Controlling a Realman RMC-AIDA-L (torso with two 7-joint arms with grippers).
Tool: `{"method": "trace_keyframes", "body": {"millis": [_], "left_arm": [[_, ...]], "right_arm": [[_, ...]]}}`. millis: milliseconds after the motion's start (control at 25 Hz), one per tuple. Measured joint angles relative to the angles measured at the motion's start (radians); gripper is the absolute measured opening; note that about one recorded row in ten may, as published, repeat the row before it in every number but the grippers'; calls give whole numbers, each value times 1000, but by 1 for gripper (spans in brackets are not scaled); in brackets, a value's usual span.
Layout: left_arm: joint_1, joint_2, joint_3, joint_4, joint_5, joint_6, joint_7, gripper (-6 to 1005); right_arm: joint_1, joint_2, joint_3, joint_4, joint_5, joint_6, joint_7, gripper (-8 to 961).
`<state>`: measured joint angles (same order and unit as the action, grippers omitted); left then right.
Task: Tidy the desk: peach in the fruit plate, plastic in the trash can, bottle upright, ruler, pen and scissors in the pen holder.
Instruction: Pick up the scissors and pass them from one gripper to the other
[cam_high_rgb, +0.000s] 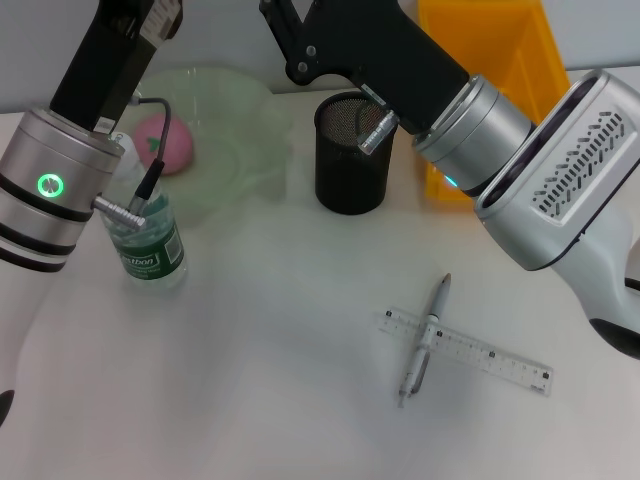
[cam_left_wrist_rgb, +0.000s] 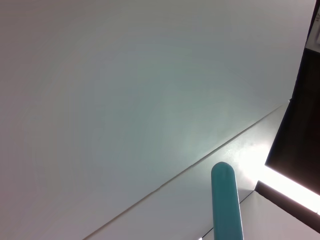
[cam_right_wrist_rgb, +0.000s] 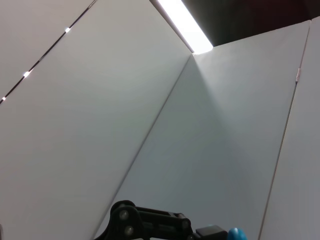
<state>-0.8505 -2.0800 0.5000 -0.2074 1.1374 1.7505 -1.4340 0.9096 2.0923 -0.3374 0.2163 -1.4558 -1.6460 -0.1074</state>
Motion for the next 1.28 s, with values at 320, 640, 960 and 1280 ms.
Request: {"method": "trace_keyframes", "body": {"millis": [320,640,960,1280], "left_arm": [[0,0,0,-8,1,0,2,242],[1,0,-4,-2,16,11,14,242],[6,0,-37,0,56,33,42,242],[10,0,-38,2,56,34,42,465]], "right_arm": [[-2,0,0,-2,-1,-10,0,111],[-6,0,0,-5,-2,-17,0,66],[-11,0,0,-11,-1,-19,0,69],[-21,0,4,-12,3,-42,0,72]]}}
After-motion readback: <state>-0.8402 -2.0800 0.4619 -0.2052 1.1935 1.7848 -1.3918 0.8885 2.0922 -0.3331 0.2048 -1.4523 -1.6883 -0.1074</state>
